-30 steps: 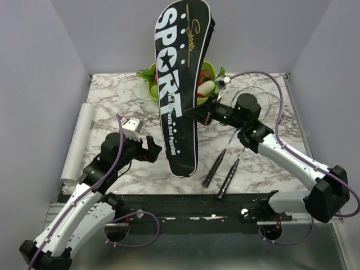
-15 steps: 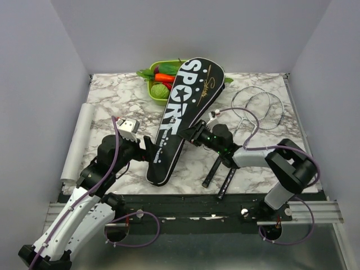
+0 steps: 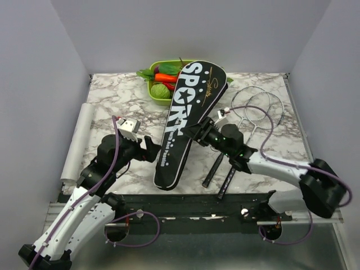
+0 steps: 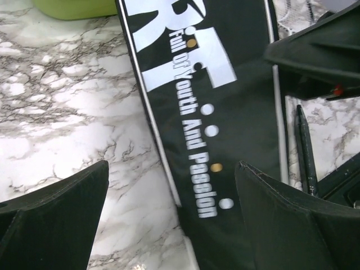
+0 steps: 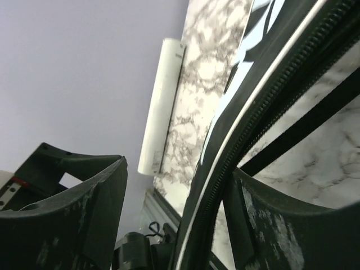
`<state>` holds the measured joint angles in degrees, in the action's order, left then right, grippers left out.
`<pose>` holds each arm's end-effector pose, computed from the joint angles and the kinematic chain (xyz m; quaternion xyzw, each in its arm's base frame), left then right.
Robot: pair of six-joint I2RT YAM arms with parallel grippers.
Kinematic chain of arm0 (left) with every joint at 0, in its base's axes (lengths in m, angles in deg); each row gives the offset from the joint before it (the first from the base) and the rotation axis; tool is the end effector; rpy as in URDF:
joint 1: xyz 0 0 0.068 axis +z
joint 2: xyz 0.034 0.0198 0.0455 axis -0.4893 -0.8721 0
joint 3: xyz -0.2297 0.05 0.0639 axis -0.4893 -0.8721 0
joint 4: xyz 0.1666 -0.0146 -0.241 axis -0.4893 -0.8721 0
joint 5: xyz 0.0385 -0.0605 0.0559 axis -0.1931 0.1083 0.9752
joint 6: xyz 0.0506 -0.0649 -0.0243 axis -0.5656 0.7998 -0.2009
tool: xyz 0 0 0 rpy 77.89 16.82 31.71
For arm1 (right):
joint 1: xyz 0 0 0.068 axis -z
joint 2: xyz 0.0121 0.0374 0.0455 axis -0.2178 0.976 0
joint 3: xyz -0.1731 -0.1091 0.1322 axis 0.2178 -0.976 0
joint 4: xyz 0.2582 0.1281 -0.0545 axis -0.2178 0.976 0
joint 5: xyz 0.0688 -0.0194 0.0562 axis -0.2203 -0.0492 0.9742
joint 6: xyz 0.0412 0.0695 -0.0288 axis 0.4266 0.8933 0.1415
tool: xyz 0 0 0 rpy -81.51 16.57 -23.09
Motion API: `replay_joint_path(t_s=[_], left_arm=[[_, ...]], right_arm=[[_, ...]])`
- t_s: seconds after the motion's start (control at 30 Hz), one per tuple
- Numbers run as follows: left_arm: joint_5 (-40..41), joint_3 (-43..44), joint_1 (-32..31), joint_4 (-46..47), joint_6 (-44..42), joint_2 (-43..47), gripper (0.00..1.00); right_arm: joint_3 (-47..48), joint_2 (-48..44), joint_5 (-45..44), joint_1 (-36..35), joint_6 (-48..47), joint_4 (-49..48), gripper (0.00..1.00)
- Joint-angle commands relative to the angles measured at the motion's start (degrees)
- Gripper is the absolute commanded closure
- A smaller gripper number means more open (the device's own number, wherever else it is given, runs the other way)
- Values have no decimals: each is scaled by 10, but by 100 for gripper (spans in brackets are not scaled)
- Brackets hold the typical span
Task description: Pack up the badminton gear
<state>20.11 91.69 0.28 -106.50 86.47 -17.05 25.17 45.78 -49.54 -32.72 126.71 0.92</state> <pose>0.2048 -0.1209 0.2749 0.0944 0.8086 -0.2674 0.5155 0.2595 0.2652 0.1722 0.1119 0.7492 0.5376 0.3704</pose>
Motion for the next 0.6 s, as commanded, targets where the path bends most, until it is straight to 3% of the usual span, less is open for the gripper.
replay_joint_path(t_s=[0.0,0.1,0.3,0.57], left_arm=[[-67,-13,-7,44,10,3,1],[-85,-12,-24,49,26,-20,1],[-42,-4,-32,57,41,-21,1],[-35,21,-46,43,39,-56,1]], right_arm=[[-5,-137,-143,-1,-95,281,23],[-5,-199,-201,-1,-137,388,18],[29,-197,-189,0,-195,478,14],[59,-117,-114,0,-200,469,14]])
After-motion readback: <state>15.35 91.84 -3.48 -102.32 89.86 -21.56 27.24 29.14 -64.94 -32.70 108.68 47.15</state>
